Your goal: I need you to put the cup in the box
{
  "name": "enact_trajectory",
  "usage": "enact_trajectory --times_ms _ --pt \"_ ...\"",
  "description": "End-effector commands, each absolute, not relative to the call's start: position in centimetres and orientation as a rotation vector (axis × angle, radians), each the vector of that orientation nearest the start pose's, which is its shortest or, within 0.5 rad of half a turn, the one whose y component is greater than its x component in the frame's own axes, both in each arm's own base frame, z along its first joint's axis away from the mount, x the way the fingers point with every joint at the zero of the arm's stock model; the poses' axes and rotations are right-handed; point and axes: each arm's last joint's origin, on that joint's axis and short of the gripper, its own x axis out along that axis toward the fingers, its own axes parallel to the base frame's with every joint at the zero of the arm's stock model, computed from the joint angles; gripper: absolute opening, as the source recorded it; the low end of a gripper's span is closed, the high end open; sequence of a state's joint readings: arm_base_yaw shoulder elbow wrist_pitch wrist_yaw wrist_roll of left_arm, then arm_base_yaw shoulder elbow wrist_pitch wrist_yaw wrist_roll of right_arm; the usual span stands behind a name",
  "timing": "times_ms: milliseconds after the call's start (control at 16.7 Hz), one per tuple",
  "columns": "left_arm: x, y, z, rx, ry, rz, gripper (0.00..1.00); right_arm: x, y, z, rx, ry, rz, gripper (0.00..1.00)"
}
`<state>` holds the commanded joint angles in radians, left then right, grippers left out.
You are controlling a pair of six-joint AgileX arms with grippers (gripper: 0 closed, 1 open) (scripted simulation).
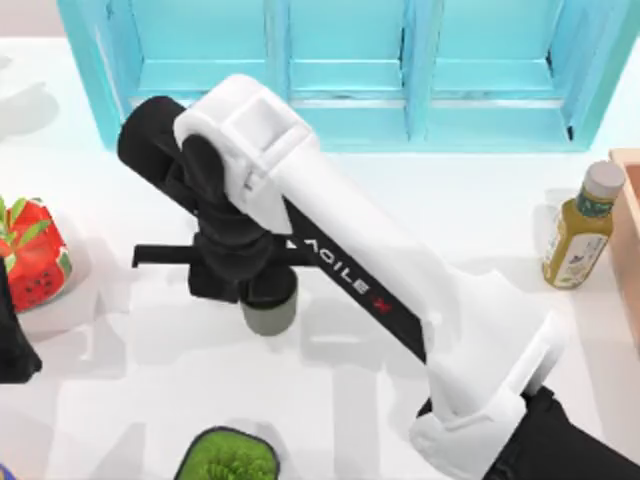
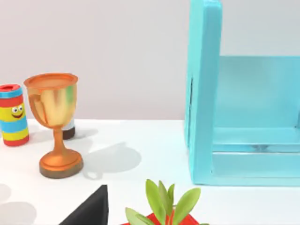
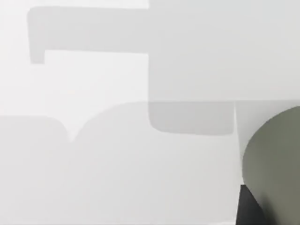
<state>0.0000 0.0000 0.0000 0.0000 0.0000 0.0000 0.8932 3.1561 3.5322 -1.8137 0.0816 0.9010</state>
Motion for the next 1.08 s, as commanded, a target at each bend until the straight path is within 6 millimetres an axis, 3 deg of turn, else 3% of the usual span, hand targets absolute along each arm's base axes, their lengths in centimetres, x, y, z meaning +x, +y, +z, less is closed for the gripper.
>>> enact_trajectory --times_ms 240,480,600,780,900,1080 --pt "10.6 -0.1 16.0 0.0 0.0 0.0 1.0 32.9 39.0 15.4 0.034 1.445 0.053 0.0" --pt "10.6 -0.1 16.0 0.0 0.0 0.0 1.0 37.8 34.3 19.3 0.029 1.442 0.056 0.0" --pt "10.6 -0.1 16.0 0.0 0.0 0.0 1.0 40.6 30.1 22.0 0.032 1.435 0.056 0.0" --pt "10.6 -0.1 16.0 0.0 0.0 0.0 1.0 43.6 21.9 26.0 0.037 1.428 0.05 0.0" --pt "10.6 -0.1 16.0 0.0 0.0 0.0 1.0 44.0 15.6 27.9 0.041 1.431 0.044 0.0" --pt "10.6 -0.1 16.0 0.0 0.0 0.0 1.0 42.1 6.6 29.1 0.047 1.455 0.038 0.0"
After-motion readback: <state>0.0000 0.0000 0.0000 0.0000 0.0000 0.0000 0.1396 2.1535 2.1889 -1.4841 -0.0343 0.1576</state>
